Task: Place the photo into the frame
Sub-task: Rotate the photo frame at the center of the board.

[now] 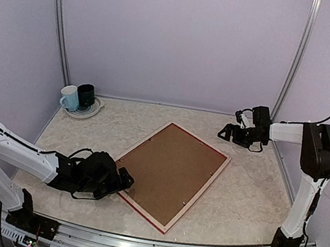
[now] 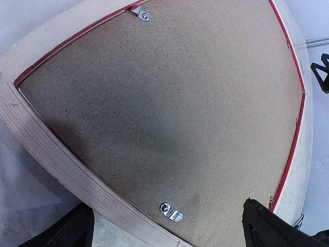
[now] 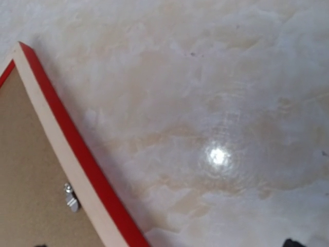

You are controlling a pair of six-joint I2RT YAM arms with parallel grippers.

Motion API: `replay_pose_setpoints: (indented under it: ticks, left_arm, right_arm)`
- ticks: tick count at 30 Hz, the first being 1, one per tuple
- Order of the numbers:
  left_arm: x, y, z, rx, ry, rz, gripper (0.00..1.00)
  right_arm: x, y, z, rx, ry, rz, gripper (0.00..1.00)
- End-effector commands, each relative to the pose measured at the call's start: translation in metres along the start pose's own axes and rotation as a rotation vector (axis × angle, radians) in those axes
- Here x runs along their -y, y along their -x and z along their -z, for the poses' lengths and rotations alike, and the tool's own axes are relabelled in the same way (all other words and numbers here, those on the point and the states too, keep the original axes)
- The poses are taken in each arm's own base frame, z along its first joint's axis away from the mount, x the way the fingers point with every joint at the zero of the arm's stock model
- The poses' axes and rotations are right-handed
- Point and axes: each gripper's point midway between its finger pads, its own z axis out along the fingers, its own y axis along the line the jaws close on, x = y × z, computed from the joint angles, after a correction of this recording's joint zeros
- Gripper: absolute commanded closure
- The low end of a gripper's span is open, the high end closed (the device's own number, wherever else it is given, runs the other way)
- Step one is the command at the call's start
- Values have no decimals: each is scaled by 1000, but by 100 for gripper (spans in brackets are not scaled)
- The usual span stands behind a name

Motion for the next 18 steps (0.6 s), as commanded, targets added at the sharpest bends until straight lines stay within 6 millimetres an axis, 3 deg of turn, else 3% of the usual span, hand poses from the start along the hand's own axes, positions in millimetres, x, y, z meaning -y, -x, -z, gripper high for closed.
replay_pose_setpoints:
  ticks: [1, 18]
  left_arm:
    - [20, 2, -5, 9, -48, 10, 1]
    - [16, 15, -16, 23, -29, 21, 1]
  right_arm:
    - [2, -6, -2, -17, 20, 6, 1]
    - [-9, -54, 7, -61, 95, -24, 1]
